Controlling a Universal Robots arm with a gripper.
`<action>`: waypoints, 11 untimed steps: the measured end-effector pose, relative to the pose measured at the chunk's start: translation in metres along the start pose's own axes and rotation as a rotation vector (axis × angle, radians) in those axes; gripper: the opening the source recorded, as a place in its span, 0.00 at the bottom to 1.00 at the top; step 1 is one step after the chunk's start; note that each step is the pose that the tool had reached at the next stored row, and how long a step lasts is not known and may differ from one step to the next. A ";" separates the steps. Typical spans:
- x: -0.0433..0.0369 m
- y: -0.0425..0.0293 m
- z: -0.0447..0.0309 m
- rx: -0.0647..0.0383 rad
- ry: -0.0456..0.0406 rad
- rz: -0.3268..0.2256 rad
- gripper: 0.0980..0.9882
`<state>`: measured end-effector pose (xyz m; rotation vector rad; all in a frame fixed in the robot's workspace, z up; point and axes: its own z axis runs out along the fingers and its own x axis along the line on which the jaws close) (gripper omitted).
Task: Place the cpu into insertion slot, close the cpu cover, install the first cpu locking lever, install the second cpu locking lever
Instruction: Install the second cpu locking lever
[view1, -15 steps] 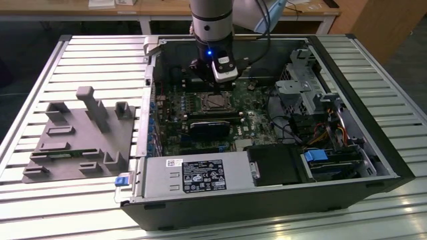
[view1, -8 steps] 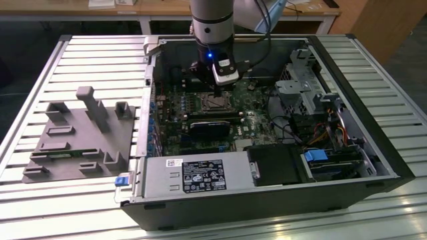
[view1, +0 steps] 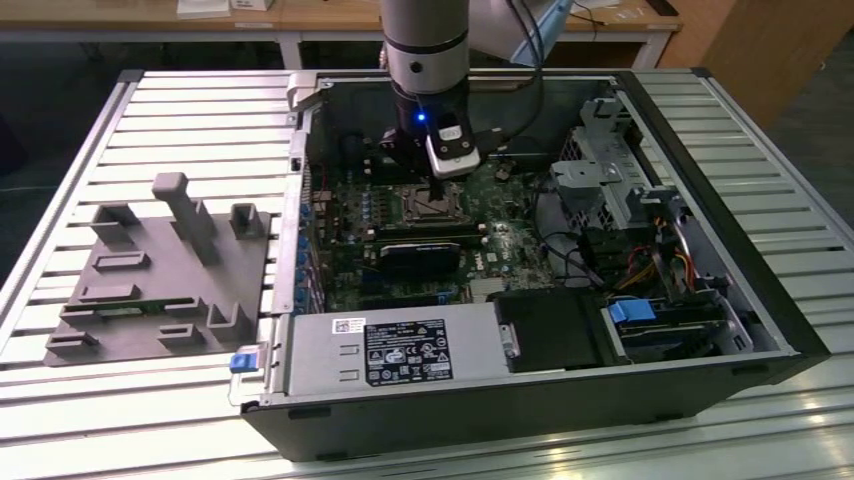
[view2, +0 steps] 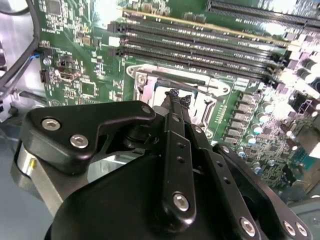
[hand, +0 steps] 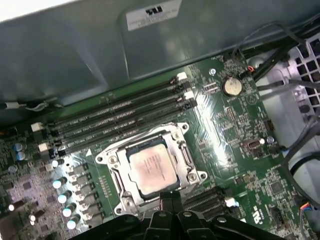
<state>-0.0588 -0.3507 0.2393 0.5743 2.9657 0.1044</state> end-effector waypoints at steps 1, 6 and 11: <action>-0.0005 -0.0013 -0.0001 0.000 0.0000 0.000 0.01; -0.0032 -0.0077 -0.0004 0.000 0.0011 0.000 0.01; -0.0061 -0.0122 0.0001 0.016 0.0407 0.002 0.01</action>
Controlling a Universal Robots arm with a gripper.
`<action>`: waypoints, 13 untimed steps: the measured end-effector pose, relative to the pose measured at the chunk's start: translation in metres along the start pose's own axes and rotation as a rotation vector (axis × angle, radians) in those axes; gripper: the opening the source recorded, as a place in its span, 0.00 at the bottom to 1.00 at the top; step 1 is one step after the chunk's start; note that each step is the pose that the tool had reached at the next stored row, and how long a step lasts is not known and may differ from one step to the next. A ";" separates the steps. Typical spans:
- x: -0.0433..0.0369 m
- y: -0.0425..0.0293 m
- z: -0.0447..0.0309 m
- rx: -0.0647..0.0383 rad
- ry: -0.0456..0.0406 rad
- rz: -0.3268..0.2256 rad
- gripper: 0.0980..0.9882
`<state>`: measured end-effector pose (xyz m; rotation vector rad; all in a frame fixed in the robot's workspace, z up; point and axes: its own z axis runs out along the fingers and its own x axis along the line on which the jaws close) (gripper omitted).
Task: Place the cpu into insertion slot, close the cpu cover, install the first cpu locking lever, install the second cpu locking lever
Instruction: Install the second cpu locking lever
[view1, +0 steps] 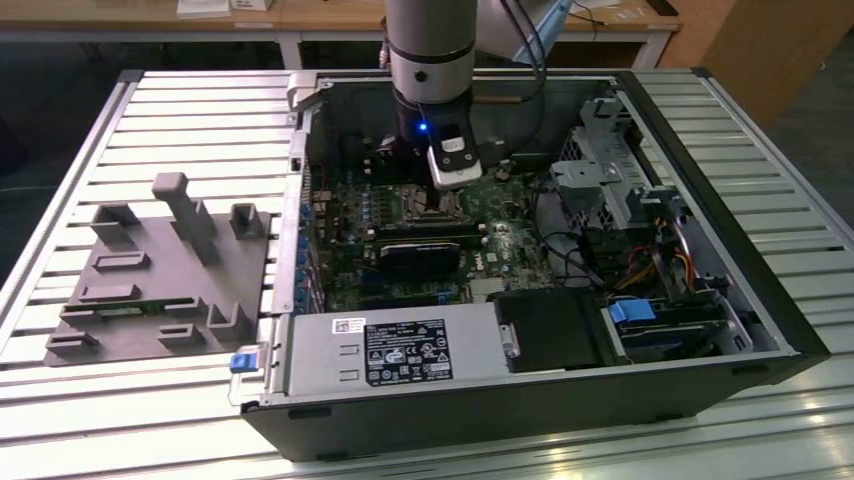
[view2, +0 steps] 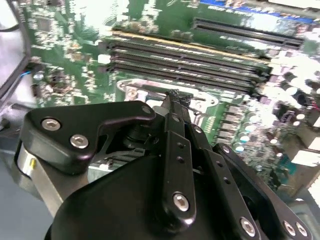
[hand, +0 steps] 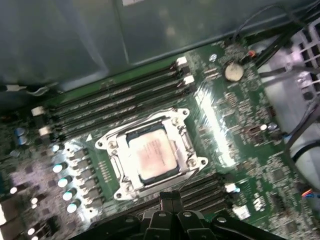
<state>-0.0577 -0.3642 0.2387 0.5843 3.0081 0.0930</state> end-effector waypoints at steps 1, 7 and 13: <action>-0.0005 -0.0008 0.0002 0.005 0.0115 0.001 0.01; -0.0012 -0.0023 0.0005 0.015 0.0354 0.002 0.01; -0.0011 -0.0032 0.0019 0.012 0.0377 -0.042 0.01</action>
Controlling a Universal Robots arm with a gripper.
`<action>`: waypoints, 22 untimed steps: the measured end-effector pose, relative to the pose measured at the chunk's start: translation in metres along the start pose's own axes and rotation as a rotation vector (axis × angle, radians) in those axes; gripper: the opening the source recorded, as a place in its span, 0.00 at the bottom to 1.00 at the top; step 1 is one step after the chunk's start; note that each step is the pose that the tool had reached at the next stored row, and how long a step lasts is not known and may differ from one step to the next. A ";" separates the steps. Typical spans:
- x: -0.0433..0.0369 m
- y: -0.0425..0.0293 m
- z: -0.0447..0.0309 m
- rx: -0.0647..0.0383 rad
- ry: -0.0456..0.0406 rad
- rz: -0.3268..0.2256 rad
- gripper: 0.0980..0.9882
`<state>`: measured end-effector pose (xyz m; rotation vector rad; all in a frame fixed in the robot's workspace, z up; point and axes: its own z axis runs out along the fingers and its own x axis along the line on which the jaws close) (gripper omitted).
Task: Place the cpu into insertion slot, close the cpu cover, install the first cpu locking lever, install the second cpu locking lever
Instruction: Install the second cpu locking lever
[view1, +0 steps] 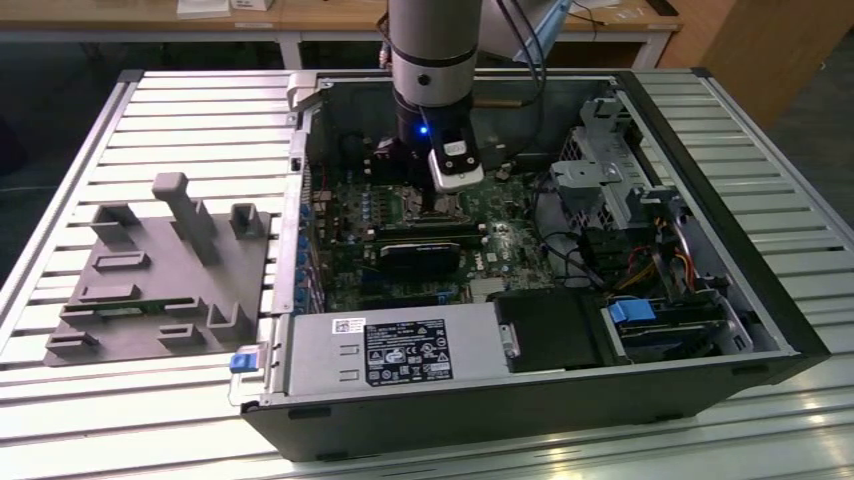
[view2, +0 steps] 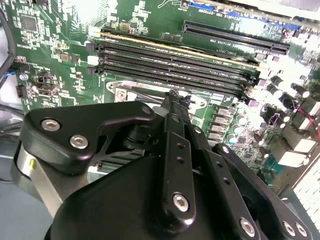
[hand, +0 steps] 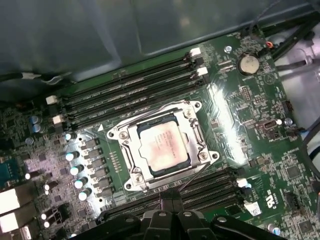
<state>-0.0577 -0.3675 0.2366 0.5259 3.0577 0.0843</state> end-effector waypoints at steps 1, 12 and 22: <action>0.0001 -0.0003 0.0005 0.000 0.0005 -0.010 0.01; 0.0019 -0.0060 0.0095 -0.033 0.0118 -0.066 0.01; 0.0010 -0.0130 0.0133 -0.098 0.0216 -0.081 0.01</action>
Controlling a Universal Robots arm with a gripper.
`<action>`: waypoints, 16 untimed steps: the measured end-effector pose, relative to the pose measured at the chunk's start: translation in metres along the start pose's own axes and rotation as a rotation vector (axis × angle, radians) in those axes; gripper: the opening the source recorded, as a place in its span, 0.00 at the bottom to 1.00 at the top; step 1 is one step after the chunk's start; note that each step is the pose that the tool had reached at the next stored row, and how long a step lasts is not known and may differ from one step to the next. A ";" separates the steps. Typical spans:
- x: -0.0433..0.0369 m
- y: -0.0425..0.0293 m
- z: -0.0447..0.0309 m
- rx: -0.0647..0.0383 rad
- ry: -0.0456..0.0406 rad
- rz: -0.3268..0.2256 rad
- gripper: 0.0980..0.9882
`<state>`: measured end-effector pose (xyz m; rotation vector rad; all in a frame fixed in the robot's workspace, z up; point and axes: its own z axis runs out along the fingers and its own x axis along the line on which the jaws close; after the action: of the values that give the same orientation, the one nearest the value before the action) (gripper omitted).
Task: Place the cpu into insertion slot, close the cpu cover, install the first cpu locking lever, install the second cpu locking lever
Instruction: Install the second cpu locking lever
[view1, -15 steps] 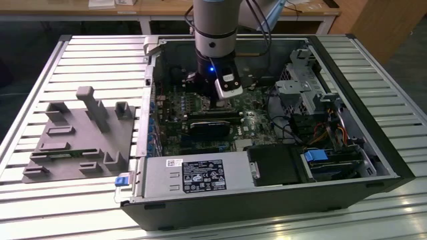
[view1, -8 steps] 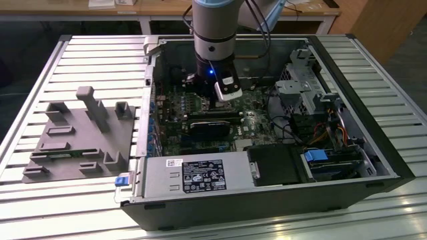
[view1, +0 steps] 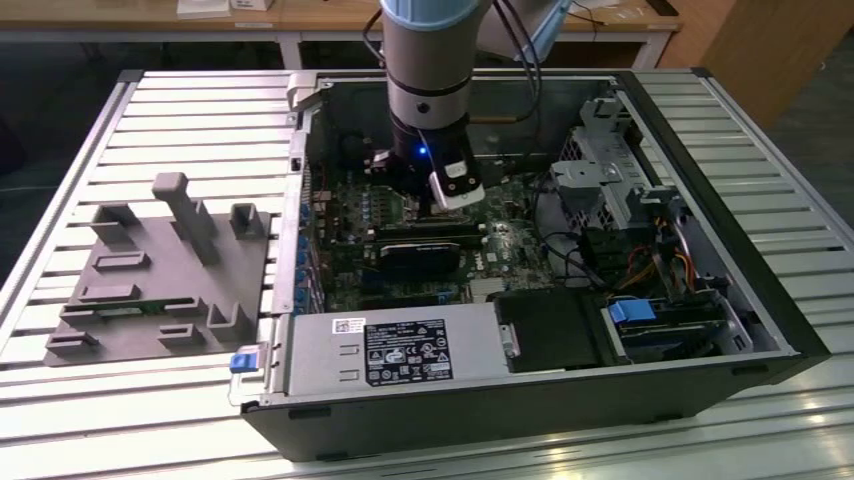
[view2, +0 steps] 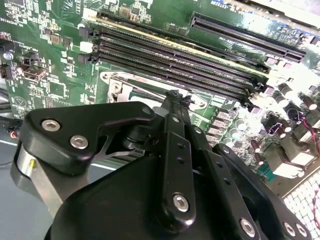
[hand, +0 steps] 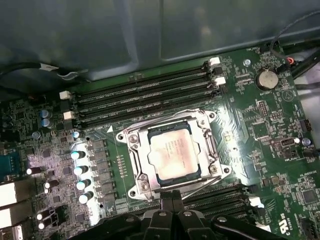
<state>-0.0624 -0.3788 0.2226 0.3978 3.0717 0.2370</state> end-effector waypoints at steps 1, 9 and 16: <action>-0.0001 -0.0014 0.0002 -0.006 0.0007 0.000 0.01; 0.0021 -0.0167 0.0010 -0.046 0.0076 0.001 0.01; 0.0063 -0.0242 0.0036 -0.099 0.0169 0.001 0.01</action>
<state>-0.0743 -0.3998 0.2152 0.3951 3.0604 0.3919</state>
